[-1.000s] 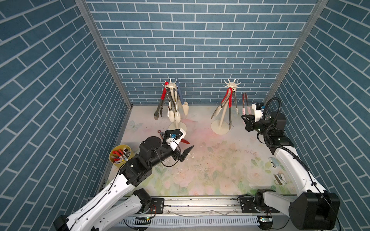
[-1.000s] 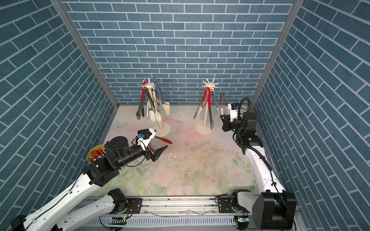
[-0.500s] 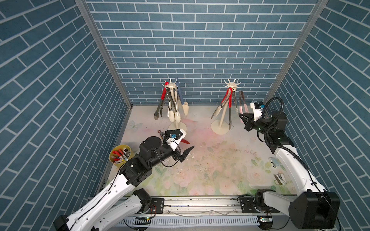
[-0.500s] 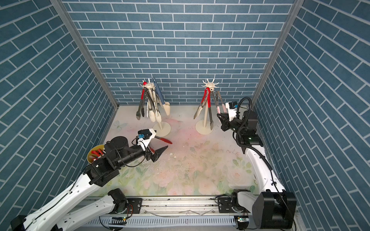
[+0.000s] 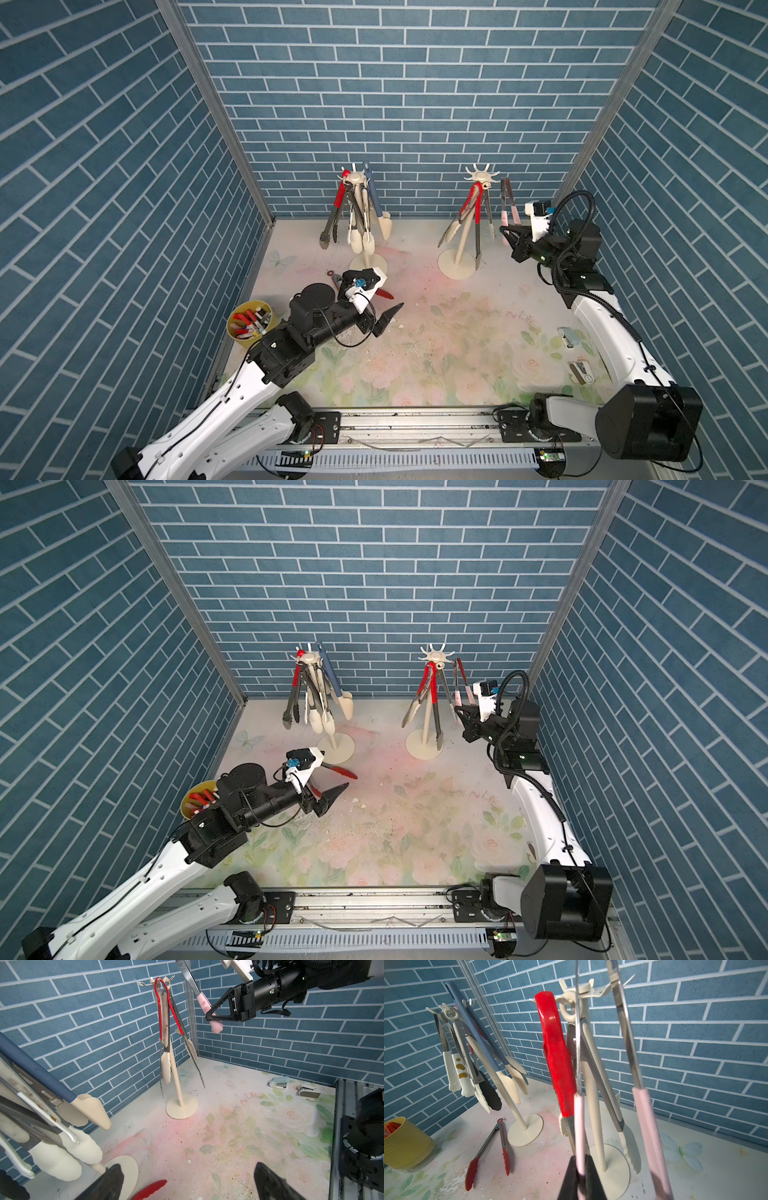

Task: Hang food tongs on kitchen utensil racks
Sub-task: Hang the food tongs on the rack.

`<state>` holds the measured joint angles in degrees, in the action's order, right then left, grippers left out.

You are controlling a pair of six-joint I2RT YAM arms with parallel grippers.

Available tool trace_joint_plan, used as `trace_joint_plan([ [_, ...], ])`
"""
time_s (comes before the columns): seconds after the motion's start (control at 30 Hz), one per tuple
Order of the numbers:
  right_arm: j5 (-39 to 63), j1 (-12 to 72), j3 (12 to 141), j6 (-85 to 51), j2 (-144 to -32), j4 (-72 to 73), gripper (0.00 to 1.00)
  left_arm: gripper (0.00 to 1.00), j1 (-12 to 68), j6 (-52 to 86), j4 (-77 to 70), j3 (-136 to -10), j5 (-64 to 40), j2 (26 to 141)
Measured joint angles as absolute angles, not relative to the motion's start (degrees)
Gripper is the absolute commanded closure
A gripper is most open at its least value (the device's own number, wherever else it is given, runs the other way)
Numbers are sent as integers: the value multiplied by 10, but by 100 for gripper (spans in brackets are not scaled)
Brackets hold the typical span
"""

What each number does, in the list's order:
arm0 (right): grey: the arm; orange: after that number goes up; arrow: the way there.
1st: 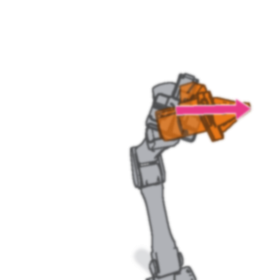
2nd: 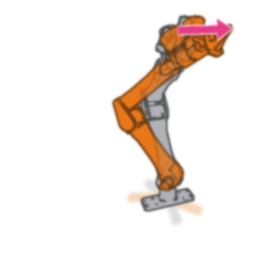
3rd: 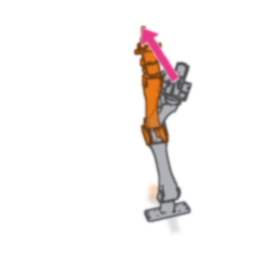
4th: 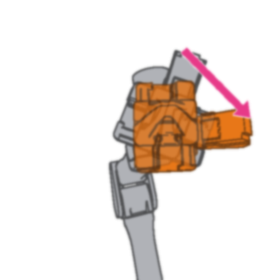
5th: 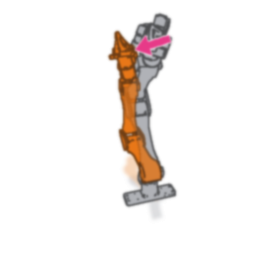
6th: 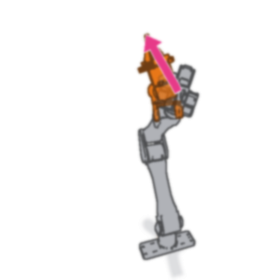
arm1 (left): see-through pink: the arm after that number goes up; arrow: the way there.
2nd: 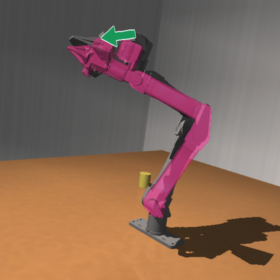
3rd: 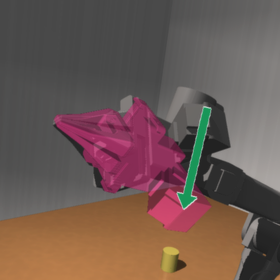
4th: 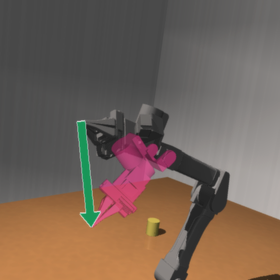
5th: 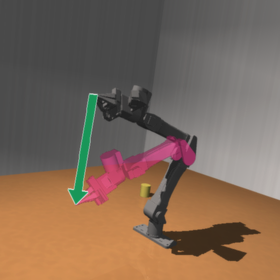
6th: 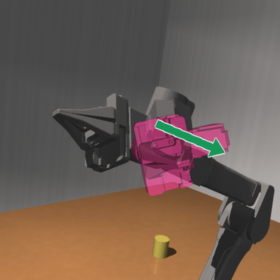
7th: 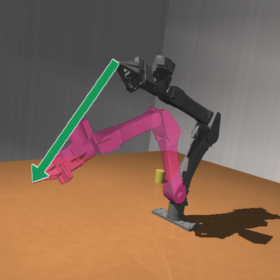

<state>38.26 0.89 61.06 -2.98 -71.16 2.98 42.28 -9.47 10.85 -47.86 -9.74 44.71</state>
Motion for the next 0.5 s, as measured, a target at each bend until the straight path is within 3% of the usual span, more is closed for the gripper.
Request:
trace_joint_plan([
  [0.5,432,3,645,-32,-762,28,100,1,423,-97,109,-479,-97,447],
])
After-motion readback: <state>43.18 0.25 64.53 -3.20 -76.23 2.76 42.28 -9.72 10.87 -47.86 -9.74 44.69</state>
